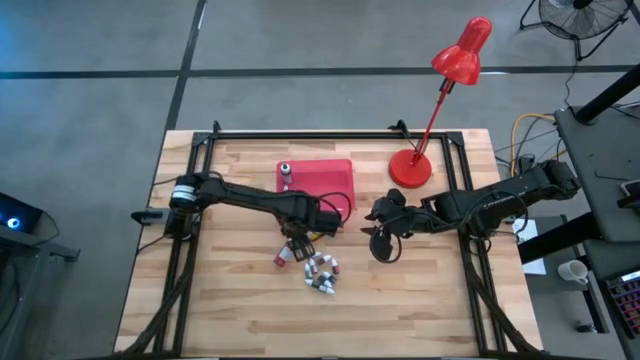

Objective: Pick & Place food coloring

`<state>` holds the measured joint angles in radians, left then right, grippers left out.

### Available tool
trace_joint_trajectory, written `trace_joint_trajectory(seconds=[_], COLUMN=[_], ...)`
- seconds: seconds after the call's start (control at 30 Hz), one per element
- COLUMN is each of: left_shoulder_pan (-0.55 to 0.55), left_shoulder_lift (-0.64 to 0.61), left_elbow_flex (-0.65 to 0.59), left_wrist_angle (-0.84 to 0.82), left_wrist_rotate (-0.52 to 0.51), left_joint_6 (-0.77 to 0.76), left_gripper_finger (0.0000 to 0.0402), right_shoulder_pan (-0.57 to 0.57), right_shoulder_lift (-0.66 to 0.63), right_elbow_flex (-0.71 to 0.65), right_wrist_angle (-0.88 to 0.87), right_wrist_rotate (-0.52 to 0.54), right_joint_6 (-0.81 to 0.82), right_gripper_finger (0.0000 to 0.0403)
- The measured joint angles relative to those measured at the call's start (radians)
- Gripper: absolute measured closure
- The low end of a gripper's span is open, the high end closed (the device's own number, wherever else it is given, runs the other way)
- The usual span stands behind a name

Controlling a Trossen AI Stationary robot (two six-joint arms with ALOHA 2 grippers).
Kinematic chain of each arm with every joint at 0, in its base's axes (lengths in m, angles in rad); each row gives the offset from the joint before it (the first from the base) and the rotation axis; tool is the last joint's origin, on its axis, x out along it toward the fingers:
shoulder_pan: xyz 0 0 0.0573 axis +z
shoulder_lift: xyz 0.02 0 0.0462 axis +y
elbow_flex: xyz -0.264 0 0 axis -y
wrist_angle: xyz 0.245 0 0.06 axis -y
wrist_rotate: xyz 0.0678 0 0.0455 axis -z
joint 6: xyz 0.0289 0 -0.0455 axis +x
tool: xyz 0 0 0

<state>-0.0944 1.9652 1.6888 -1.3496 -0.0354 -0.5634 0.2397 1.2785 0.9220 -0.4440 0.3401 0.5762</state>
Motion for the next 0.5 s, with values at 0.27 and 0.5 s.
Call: trace_joint_trajectory(seconds=[0.27,0.5], left_shoulder_pan=[-0.001,-0.001], left_shoulder_lift=[-0.003,-0.003], left_elbow_flex=[-0.151,-0.235], left_wrist_angle=[0.157,0.305], left_wrist_rotate=[0.043,0.036], left_joint_6=[-0.238,-0.367], left_gripper_finger=[0.0227,0.0227], right_shoulder_pan=[0.0,0.0], right_shoulder_lift=[0.001,0.002], right_elbow_flex=[-0.014,-0.043], right_wrist_angle=[0.001,0.014], right_wrist_rotate=[0.0,0.001], right_joint_6=[0.011,0.053], right_gripper_finger=[0.0234,0.0234])
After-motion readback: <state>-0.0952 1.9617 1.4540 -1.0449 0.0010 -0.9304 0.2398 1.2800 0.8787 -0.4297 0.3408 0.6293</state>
